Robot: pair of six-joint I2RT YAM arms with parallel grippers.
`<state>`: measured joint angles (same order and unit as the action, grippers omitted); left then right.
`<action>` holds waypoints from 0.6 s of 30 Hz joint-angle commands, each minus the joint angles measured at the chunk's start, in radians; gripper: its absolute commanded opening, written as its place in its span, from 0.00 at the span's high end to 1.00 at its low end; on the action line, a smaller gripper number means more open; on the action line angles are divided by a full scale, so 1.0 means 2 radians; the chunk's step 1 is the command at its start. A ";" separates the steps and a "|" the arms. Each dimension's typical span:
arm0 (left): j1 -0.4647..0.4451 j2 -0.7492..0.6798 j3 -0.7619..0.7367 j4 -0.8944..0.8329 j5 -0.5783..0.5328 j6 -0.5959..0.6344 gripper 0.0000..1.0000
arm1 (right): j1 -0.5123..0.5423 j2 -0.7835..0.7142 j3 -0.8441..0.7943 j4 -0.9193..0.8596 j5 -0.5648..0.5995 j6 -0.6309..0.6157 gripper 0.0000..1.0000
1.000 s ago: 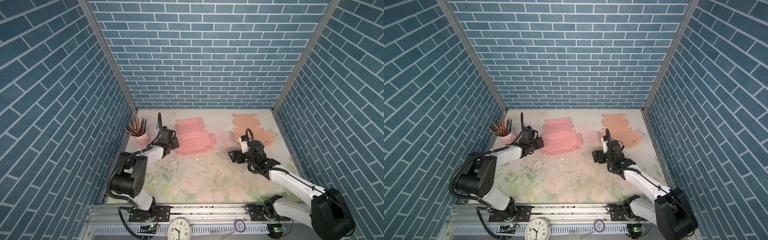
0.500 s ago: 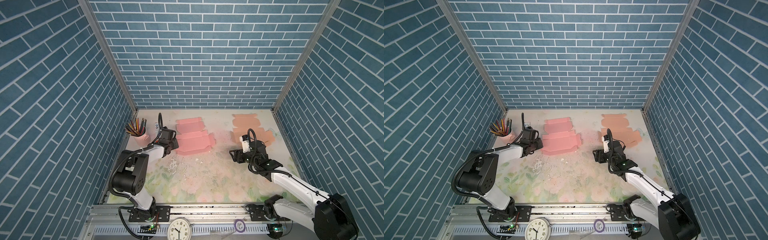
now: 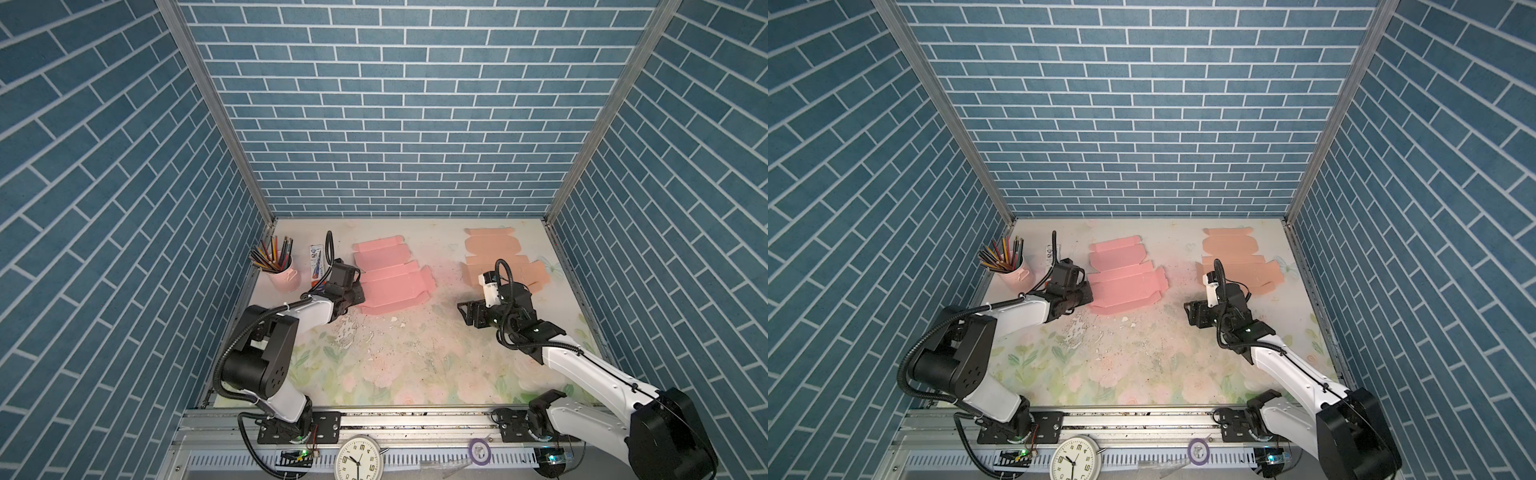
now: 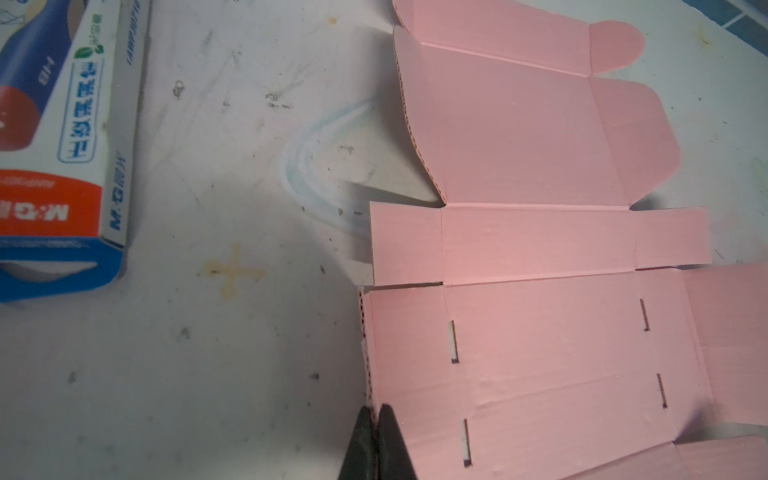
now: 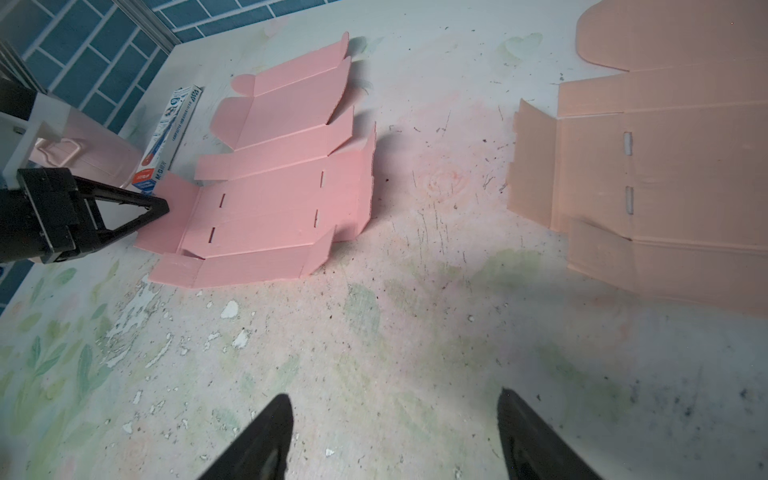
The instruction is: Fold the paper box
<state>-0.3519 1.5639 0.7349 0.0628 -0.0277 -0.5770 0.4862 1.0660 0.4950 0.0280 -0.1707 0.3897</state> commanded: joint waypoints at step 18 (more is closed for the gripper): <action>-0.102 -0.143 -0.112 -0.034 -0.035 -0.092 0.88 | 0.002 0.088 -0.044 0.119 -0.085 0.055 0.24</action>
<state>-0.5304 1.3090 0.5323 0.0128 -0.0761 -0.7212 0.4866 1.2060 0.3916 0.2153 -0.3096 0.4690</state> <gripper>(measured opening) 0.101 0.764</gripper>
